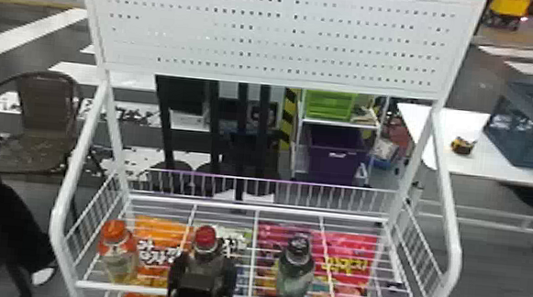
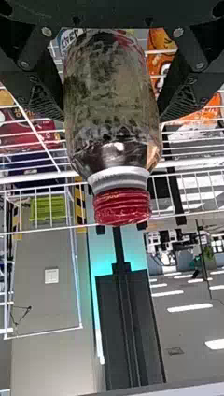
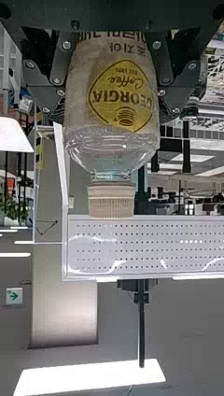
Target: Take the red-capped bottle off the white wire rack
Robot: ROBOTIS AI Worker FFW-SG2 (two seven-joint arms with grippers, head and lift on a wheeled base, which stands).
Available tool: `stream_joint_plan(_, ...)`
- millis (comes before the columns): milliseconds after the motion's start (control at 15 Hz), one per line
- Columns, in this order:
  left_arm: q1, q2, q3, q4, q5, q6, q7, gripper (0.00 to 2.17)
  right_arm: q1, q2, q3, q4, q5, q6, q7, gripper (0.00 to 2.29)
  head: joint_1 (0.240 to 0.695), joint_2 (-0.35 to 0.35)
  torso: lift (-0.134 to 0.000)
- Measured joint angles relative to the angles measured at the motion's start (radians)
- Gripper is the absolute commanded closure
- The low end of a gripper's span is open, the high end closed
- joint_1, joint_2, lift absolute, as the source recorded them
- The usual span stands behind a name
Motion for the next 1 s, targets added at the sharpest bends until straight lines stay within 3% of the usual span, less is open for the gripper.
stream_joint_plan(267,0.097,0.017,0.003,-0.129,0.0,-0.026,0.012,2.15,0.003,0.003,-0.001,0.007,-0.005,-0.015,0.0,1.43,0.499,0.0,0.0)
stream_joint_plan(800,0.408,0.118,0.075,-0.677,-0.046,0.176,0.014,2.15,-0.001,0.003,0.014,0.007,0.012,-0.01,0.0,1.43,0.499,0.0,0.0)
stream_joint_plan(1000,0.518,0.141,0.135,-0.836,-0.066,0.229,-0.011,2.15,0.006,0.003,0.018,0.004,0.013,-0.013,0.0,1.43,0.499,0.0,0.0)
